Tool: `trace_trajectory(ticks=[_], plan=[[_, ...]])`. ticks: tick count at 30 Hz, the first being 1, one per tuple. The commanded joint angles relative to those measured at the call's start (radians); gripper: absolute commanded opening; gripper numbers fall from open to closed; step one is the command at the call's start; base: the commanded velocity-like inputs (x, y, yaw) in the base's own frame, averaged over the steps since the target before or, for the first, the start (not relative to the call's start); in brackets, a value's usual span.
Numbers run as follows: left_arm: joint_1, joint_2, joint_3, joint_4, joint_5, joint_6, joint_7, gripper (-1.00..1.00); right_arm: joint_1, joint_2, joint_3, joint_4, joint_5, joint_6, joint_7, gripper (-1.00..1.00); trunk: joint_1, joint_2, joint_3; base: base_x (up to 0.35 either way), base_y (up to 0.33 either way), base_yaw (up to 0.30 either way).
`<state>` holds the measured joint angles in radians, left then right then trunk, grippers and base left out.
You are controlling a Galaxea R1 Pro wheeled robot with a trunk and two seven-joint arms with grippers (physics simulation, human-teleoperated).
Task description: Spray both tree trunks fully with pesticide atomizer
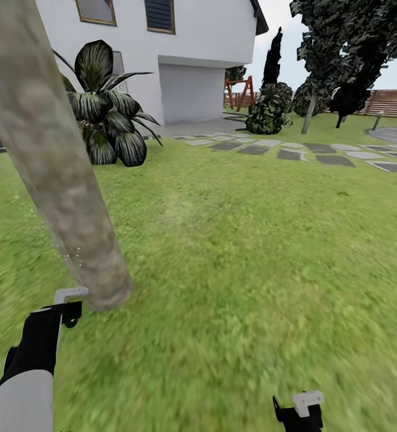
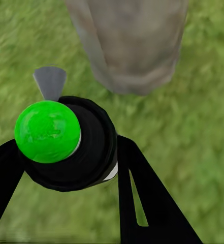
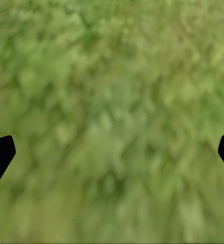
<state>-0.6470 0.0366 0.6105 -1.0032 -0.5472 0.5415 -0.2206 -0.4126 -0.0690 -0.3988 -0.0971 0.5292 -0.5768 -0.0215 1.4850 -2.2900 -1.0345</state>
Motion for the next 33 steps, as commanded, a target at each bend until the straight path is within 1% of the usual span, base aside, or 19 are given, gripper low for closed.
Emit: trace_trajectory(ticks=[1, 16, 21, 26, 33], plan=[[0.000, 0.000, 0.000, 0.000, 0.001, 0.000, 0.000, -1.00, 0.000, 0.000, 0.000, 0.000, 0.000, 0.000, 0.000, 1.00, 0.000, 0.000, 0.000, 0.162, -0.256, 0.277], [0.001, -0.001, -0.002, 0.000, 0.001, -0.001, -0.001, -1.00, 0.000, 0.000, 0.000, 0.000, 0.000, 0.000, 0.000, 1.00, 0.000, 0.000, 0.000, 0.166, -0.253, 0.276], [0.001, -0.001, -0.002, 0.000, 0.002, 0.000, -0.001, -1.00, 0.000, 0.000, 0.000, 0.000, 0.000, 0.000, 0.000, 1.00, 0.000, 0.000, 0.000, 0.147, -0.245, 0.037], [0.001, -0.002, -0.002, 0.001, 0.003, 0.000, 0.000, -1.00, 0.000, 0.000, 0.000, 0.000, 0.000, 0.000, 0.000, 1.00, 0.000, 0.000, 0.000, 0.009, -0.269, 0.028], [0.001, -0.002, -0.002, 0.001, 0.003, 0.000, 0.000, -1.00, 0.000, 0.000, 0.000, 0.000, 0.000, 0.000, 0.000, 1.00, 0.000, 0.000, 0.000, 0.004, -0.270, 0.255]])
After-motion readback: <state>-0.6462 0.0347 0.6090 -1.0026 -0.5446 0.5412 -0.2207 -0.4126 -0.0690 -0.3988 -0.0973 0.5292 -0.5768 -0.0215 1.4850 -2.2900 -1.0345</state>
